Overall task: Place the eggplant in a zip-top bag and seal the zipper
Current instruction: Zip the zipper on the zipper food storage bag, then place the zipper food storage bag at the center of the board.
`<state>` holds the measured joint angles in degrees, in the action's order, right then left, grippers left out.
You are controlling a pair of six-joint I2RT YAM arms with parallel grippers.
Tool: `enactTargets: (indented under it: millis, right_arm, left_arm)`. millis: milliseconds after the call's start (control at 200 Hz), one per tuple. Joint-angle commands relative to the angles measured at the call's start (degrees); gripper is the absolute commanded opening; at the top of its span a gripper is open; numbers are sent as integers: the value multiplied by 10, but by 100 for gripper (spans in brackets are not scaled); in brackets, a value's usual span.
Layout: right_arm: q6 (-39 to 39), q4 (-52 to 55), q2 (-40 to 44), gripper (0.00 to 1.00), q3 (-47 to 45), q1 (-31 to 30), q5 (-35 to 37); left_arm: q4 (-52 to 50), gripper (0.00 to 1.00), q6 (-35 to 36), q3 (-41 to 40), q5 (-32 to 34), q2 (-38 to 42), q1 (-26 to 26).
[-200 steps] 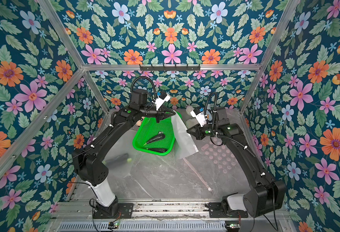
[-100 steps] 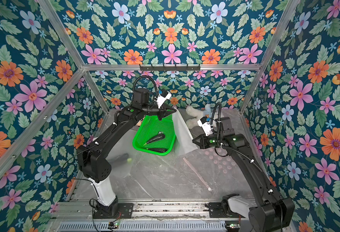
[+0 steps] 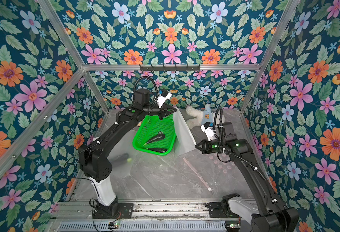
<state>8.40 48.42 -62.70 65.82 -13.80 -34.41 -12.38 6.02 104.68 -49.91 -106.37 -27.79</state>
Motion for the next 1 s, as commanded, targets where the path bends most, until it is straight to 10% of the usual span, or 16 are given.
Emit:
enactTargets:
  millis: [0,496,997]
  right_arm:
    - [-8,120,2,16,22,0,45]
    - [-67,64,-94,70,174,11,81]
    - [-111,-6,-193,69,180,14,32]
  left_arm:
    - [85,0,-19,-2,49,0,7]
    - [84,0,-15,-26,15,-6,-35]
    - [77,0,-25,-38,-17,-7,-63]
